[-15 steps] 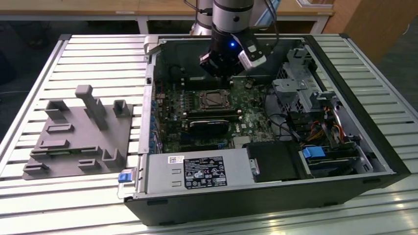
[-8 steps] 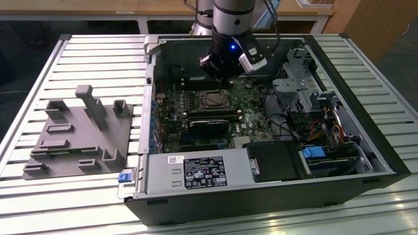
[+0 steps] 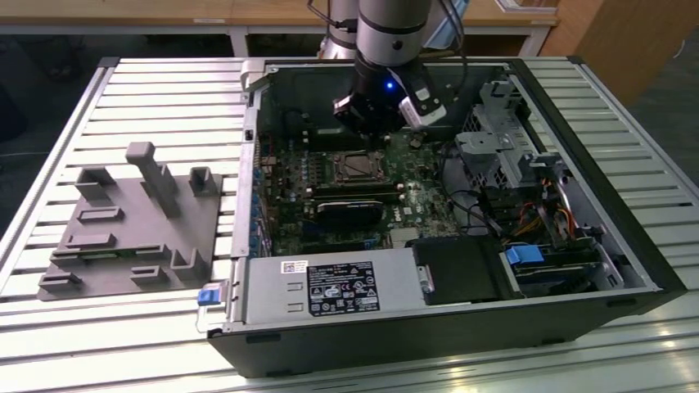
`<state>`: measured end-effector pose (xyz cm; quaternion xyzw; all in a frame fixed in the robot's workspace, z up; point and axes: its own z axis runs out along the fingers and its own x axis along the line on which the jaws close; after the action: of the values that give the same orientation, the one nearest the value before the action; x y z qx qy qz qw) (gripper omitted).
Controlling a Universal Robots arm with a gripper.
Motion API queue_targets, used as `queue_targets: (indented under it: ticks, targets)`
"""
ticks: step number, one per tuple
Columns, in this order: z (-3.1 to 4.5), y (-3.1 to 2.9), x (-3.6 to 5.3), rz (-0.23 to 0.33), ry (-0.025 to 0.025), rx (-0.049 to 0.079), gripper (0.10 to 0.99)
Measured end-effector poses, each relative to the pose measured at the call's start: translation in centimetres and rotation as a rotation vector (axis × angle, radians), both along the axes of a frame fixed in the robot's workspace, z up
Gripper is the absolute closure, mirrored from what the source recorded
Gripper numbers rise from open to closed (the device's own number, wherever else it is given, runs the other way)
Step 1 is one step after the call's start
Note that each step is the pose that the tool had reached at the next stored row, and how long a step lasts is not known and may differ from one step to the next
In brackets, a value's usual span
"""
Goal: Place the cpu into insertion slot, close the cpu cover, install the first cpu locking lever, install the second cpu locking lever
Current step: 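Install the second cpu locking lever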
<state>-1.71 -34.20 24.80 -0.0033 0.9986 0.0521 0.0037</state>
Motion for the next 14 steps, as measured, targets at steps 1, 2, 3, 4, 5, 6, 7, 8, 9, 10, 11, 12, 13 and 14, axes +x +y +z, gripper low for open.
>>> queue_targets:
  ticks: [1,2,3,4,5,6,7,8,9,10,11,12,13,14]
  targets:
    - [-0.09,-0.22,0.0,0.0,0.0016,0.001,0.969]
    - [-0.19,-0.46,0.0,0.0,0.0019,0.003,0.969]
    - [-0.26,-0.69,0.0,0.0,0.0021,0.004,0.969]
    - [-0.34,-0.91,0.0,0.0,0.002,0.006,0.969]
    - [-0.41,-1.06,0.0,0.0,0.0021,0.007,0.969]
    - [-0.51,-1.12,0.0,0.0,0.002,0.007,0.969]
    - [-0.6,-1.19,0.0,0.0,0.0022,0.007,0.969]
    - [-0.68,-1.25,-0.01,0.0,0.0022,0.007,0.969]
    - [-0.75,-1.31,-0.01,0.0,0.0022,0.007,0.969]
    - [-0.8,-1.44,-0.01,0.0,0.0023,0.006,0.969]
    - [-0.85,-1.6,-0.01,0.0,0.0023,0.007,0.969]
    - [-0.89,-1.75,-0.01,0.0,0.0022,0.007,0.969]
    - [-0.92,-1.9,-0.02,0.0,0.0022,0.007,0.969]
    - [-0.95,-2.07,-0.02,0.0,0.0022,0.007,0.969]
